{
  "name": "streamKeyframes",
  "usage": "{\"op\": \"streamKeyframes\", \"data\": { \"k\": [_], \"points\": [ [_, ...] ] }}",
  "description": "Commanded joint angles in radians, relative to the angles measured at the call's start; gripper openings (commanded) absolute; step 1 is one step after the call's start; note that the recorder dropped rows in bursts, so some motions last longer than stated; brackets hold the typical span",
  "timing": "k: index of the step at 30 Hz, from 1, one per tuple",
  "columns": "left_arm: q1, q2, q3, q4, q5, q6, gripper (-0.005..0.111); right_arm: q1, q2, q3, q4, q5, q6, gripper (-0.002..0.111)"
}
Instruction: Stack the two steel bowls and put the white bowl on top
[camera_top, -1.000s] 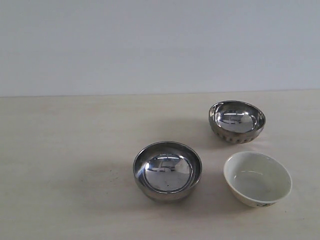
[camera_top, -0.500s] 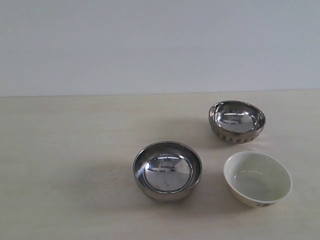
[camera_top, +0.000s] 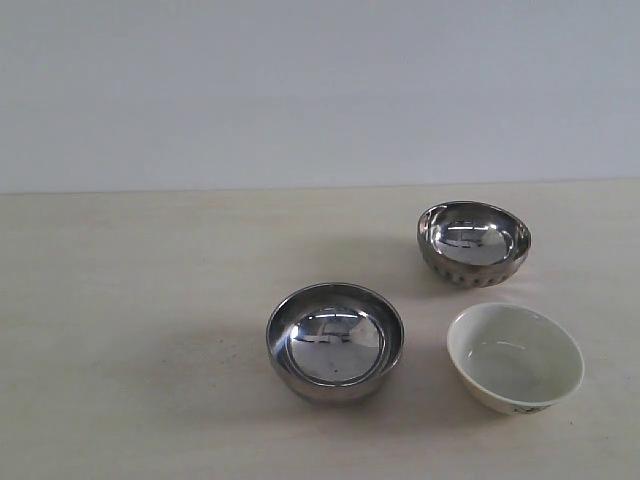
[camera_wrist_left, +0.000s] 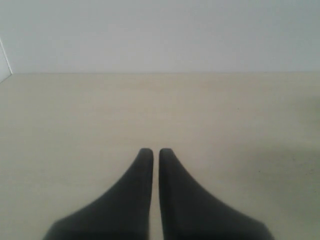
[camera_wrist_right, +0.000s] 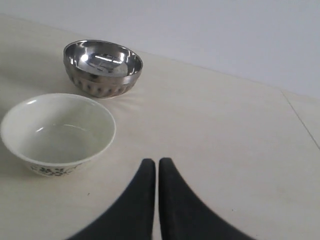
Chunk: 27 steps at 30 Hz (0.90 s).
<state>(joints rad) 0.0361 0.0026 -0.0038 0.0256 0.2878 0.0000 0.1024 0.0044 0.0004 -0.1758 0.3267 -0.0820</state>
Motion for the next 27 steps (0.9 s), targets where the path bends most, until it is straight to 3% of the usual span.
{"op": "streamKeyframes", "data": {
  "k": [1,7,12,21,27],
  "points": [
    [0.003,-0.003,0.004,-0.008,-0.004,-0.008,0.004,-0.003,-0.004,0.000,-0.022,-0.050,-0.011,0.000],
    [0.003,-0.003,0.004,-0.008,-0.004,-0.008,0.004,-0.003,-0.004,0.000,-0.018,-0.060,-0.011,0.000],
    [0.003,-0.003,0.004,-0.008,-0.004,-0.008,0.004,-0.003,-0.004,0.000,-0.010,-0.419,0.102,0.000],
    [0.003,-0.003,0.004,-0.008,-0.004,-0.008,0.004,-0.003,-0.004,0.000,0.010,-0.857,0.406,0.000],
    [0.003,-0.003,0.004,-0.008,-0.004,-0.008,0.004,-0.003,-0.004,-0.052,0.011,-0.835,0.404,0.000]
  ]
}}
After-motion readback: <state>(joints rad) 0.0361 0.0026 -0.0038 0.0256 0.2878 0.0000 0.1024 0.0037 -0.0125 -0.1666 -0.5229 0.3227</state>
